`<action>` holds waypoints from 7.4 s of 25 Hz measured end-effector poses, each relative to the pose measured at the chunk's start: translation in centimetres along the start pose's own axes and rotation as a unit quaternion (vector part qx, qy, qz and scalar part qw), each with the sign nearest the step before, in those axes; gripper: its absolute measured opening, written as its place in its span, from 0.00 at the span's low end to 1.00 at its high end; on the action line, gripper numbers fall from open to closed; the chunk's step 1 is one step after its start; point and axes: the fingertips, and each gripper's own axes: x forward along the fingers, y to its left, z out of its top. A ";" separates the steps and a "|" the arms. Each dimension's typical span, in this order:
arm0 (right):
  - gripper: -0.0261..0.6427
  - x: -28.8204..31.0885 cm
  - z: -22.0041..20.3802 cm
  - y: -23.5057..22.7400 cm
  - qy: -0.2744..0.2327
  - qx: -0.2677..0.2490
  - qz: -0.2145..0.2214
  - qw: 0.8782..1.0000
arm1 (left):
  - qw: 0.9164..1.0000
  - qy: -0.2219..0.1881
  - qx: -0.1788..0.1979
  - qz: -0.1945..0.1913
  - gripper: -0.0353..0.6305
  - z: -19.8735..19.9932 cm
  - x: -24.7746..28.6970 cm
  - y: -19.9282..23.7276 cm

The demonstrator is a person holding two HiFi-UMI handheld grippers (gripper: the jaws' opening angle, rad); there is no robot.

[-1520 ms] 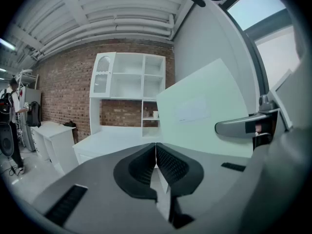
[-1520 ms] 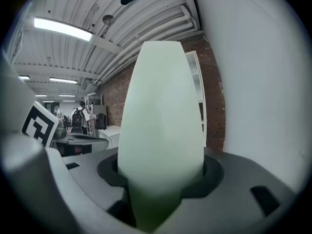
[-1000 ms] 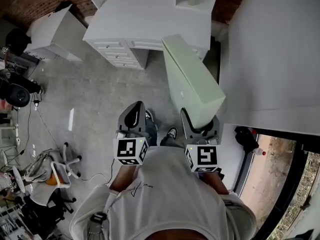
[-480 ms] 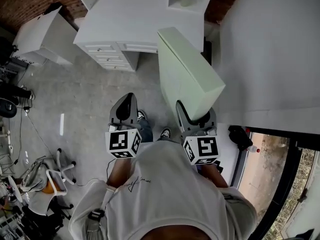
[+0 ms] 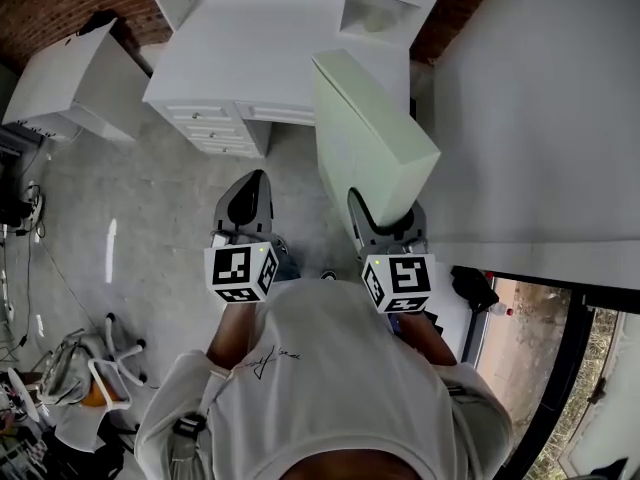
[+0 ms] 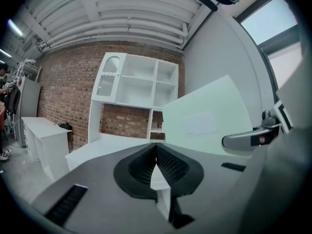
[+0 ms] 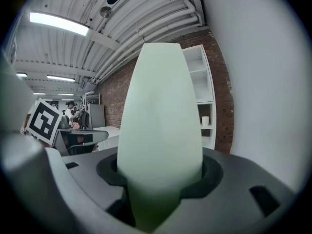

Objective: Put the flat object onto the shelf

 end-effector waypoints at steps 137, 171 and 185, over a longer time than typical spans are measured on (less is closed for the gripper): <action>0.44 40.9 33.4 -4.9 -0.122 -0.212 -0.077 0.967 | 0.975 -0.019 -0.014 -0.221 0.07 13.4 39.9 22.5; 0.44 44.3 40.1 -3.2 -0.178 -0.365 -0.102 0.908 | 0.981 -0.037 -0.025 -0.189 0.07 14.2 39.9 24.6; 0.44 48.4 38.4 -4.8 -0.119 -0.445 -0.130 0.878 | 0.983 -0.047 -0.028 -0.173 0.07 14.9 40.5 25.4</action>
